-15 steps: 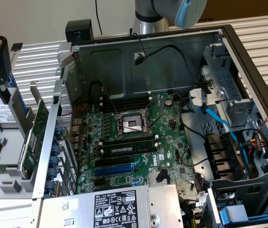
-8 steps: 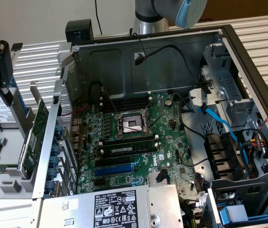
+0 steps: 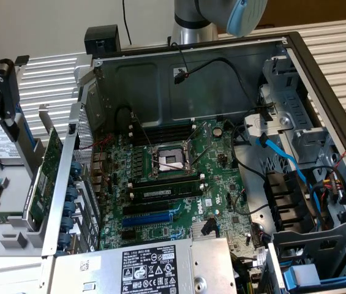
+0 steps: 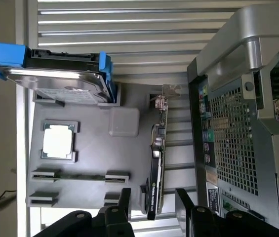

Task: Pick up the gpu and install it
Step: 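Pick up the gpu and move the gpu toward the slot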

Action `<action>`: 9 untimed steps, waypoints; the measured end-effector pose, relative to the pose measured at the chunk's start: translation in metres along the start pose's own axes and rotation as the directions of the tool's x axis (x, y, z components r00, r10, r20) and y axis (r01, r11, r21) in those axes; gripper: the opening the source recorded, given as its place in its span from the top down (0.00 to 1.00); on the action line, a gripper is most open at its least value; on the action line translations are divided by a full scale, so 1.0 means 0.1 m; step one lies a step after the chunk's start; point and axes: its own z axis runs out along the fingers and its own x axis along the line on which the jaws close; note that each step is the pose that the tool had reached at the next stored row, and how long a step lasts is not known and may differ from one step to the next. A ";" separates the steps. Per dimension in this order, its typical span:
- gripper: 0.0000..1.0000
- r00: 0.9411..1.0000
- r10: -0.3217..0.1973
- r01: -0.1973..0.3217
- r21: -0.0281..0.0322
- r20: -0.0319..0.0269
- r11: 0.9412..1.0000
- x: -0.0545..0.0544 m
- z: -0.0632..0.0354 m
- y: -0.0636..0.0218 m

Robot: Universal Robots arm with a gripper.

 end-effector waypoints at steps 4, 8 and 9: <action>0.52 1.000 0.005 -0.005 -0.006 0.006 1.000 0.00 0.037 -0.002; 0.52 1.000 0.016 -0.016 -0.013 0.011 1.000 -0.01 0.085 -0.009; 0.52 1.000 0.020 -0.019 -0.014 0.012 1.000 -0.01 0.098 -0.011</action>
